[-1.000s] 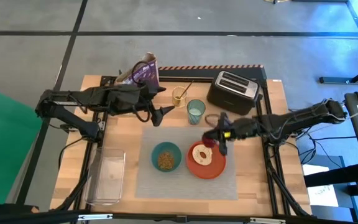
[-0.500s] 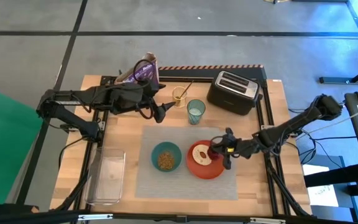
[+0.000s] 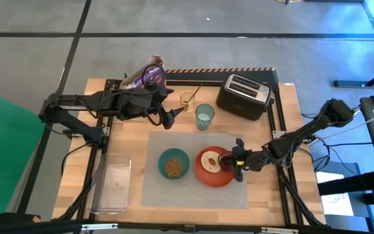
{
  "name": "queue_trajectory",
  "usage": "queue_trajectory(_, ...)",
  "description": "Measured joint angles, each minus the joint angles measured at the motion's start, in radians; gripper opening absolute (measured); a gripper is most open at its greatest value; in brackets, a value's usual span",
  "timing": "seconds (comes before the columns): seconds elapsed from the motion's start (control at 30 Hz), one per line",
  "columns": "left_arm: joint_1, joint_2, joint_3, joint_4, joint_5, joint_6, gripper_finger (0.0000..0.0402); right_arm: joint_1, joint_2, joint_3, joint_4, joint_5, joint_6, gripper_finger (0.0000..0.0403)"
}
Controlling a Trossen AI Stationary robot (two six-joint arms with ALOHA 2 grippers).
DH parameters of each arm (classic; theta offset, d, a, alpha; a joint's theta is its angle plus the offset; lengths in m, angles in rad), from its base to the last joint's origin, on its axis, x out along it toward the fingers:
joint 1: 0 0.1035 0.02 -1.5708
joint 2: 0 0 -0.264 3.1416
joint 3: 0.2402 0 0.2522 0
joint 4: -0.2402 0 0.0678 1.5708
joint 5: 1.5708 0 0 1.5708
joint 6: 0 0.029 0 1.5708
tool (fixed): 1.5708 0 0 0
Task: Arrange a breakfast setting
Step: Put the red apple on the orange plate, then put the blue cup on the gray table mat
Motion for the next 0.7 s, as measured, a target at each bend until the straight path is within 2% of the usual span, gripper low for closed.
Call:
queue_trajectory(0.23,0.0,0.0,0.0,-0.008,-0.001,0.002,0.0393,-0.001,0.028,0.0,0.026,-0.021,0.019,0.0059)
queue_trajectory(0.53,0.013,0.0,0.0,-0.017,0.003,0.002,0.0393,-0.001,-0.034,0.0,0.03,-0.031,0.08,0.0178)
queue_trajectory(0.7,0.037,0.011,0.0,-0.029,0.021,0.003,0.0393,-0.001,-0.097,0.0,0.012,-0.009,0.124,0.0203)
